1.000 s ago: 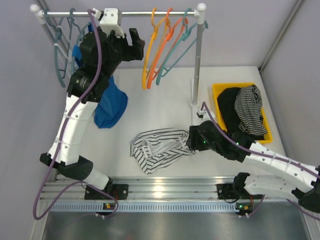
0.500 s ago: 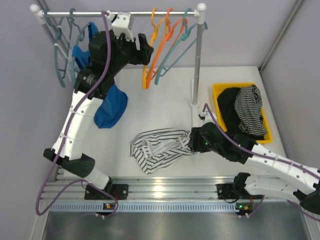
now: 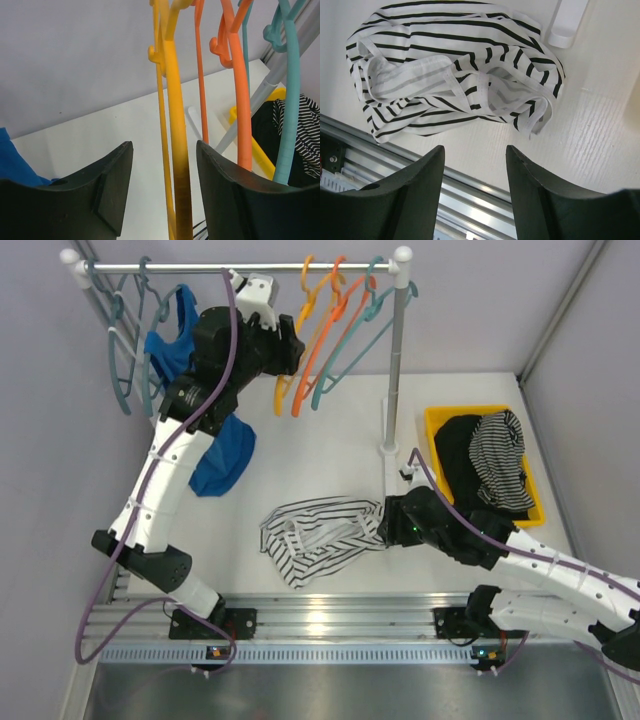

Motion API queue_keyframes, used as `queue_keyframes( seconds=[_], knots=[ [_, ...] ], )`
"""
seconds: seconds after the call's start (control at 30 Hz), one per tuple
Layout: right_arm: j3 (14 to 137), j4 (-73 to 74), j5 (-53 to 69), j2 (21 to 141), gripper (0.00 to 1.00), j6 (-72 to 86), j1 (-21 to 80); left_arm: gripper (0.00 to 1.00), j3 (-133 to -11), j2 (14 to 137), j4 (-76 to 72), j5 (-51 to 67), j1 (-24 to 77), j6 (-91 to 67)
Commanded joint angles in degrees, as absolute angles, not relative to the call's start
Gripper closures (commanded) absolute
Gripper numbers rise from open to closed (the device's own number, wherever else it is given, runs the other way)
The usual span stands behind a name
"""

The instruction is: Place the tank top on the hanger

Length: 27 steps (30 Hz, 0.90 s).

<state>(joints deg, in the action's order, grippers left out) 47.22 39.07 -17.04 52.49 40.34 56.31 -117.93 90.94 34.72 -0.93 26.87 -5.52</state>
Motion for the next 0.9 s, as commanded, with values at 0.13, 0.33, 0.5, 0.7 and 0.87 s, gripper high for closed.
queue_keyframes(
  seconds=[0.13,0.33,0.5,0.7,0.87],
  knots=[
    [46.58,38.67,-17.31,51.24,0.48,40.87,55.63,0.48,-117.86,91.40,32.34,-1.23,26.81,-4.48],
    [46.67,38.76,-17.40,51.15,0.49,40.78,55.63,0.60,-117.95,91.76,32.26,-1.41,26.81,-4.13],
    [46.67,38.67,-17.40,51.15,0.48,40.69,55.63,0.75,-118.04,91.50,31.91,-1.49,26.81,-4.13],
    [46.76,38.41,-17.31,51.94,0.48,40.43,55.63,1.00,-118.04,90.35,29.63,-5.35,26.81,-3.96],
    [47.02,38.14,-17.14,52.38,0.48,40.34,55.72,1.00,-116.81,88.08,24.97,-7.12,26.81,-2.82]
  ],
)
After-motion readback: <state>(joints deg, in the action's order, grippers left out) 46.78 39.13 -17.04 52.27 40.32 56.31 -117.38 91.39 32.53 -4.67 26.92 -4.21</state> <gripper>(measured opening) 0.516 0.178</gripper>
